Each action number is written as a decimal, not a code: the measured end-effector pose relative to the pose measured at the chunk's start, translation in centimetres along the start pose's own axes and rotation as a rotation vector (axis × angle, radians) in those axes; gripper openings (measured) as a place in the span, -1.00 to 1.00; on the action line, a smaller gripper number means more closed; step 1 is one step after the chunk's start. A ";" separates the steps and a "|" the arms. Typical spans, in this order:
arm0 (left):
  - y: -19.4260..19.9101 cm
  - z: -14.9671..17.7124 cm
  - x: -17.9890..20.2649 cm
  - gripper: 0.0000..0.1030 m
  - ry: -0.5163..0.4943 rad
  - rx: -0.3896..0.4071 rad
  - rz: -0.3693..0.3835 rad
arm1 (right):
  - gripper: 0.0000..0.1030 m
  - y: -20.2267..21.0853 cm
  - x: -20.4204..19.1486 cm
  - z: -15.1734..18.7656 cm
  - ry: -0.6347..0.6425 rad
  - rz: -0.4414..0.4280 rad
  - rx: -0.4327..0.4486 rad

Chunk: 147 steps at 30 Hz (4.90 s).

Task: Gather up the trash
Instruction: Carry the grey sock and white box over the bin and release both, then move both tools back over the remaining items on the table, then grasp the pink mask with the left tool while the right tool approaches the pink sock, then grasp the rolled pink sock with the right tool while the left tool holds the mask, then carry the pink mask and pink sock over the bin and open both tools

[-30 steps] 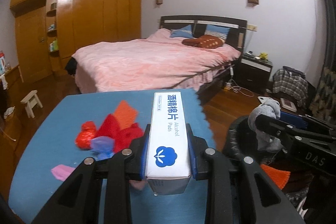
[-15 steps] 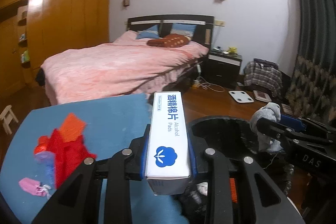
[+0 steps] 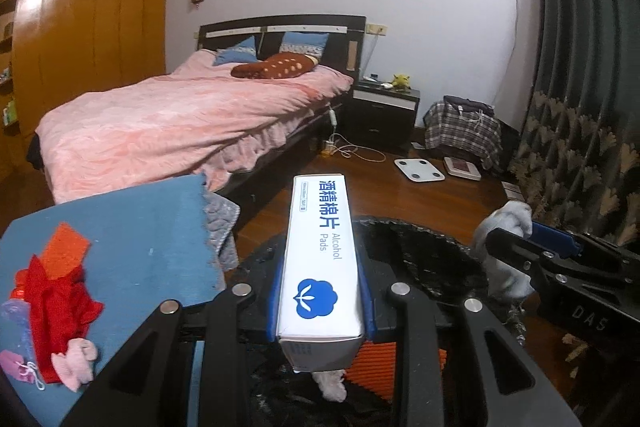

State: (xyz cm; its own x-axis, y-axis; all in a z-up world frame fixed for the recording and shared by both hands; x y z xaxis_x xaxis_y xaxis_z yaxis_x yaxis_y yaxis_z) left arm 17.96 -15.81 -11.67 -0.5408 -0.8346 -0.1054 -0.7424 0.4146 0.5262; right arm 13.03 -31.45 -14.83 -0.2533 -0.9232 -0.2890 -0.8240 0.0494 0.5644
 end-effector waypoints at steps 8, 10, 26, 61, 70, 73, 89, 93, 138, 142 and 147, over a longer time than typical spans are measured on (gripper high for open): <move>0.0 0.3 -1.0 0.19 0.003 -0.009 -0.010 | 0.73 0.2 0.8 -0.3 -0.006 0.047 0.048; 0.5 0.5 -2.0 0.39 0.011 -0.005 -0.034 | 0.79 0.4 0.5 -0.4 -0.003 0.044 0.062; 7.8 5.4 -14.2 0.70 0.083 -0.017 -0.298 | 0.89 -1.1 -10.0 1.0 0.091 -0.134 0.005; 12.2 24.4 -32.5 0.70 0.393 -0.314 -0.554 | 0.89 -8.9 -28.8 12.9 0.312 -0.297 -0.199; 10.7 25.7 -32.9 0.09 0.444 -0.376 -0.477 | 0.89 -9.4 -29.5 14.0 0.338 -0.297 -0.220; 10.6 25.8 -32.8 -0.17 0.449 -0.372 -0.460 | 0.89 -9.6 -29.5 14.3 0.340 -0.296 -0.230; 11.6 22.0 -31.3 -0.76 0.369 -0.246 -0.451 | 0.89 -10.9 -30.1 15.7 0.339 -0.310 -0.303; 11.5 20.8 -30.8 -0.76 0.325 -0.227 -0.451 | 0.88 -11.3 -30.8 15.9 0.345 -0.319 -0.315; 12.1 11.2 -23.1 -0.76 0.223 -0.083 -0.345 | -0.23 -4.3 -27.0 6.3 0.268 -0.416 -0.204; 11.9 10.0 -21.9 -0.76 0.215 -0.064 -0.320 | -0.23 -3.5 -25.2 4.8 0.250 -0.397 -0.174; 11.2 8.2 -20.1 -0.76 0.194 -0.041 -0.283 | -0.23 -2.6 -23.1 3.2 0.233 -0.368 -0.137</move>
State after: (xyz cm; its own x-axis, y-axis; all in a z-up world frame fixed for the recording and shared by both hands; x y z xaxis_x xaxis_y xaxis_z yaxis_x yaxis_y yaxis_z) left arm 17.25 8.57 -10.54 -0.2274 -0.9695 -0.0916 -0.8338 0.1452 0.5327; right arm 19.39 -9.09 -12.05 0.1777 -0.9318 -0.3166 -0.7592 -0.3345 0.5582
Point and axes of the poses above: each gripper's, at about its wrist camera, not at the fingertips, and y roughly against the way its jaws point, x to its right, z to its underside, the point moved 6 cm from there along -y, roughly the way its jaws point, and after that the axes turned 12 degrees about -y, right-handed, at the moved point
